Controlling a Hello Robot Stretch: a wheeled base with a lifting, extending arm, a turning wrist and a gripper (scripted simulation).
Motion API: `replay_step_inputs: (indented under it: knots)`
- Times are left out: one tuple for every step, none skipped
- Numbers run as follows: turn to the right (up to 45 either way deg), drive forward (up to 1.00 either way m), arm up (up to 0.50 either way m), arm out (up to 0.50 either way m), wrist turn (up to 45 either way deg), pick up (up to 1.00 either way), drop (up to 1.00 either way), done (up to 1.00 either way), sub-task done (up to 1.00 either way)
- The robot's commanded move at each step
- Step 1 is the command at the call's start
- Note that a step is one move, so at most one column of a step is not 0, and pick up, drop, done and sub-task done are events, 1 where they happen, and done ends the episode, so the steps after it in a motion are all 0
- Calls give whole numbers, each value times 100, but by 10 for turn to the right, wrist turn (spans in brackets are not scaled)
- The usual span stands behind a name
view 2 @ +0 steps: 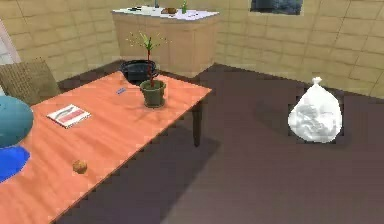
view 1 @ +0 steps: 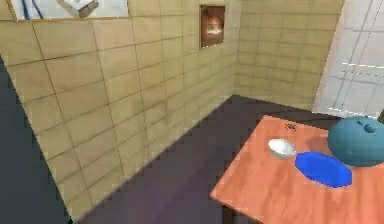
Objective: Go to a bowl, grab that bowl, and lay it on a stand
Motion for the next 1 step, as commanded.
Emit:
replay_step_inputs:
  knots:
    - [-450,0,0,0,0,0,0,0,0]
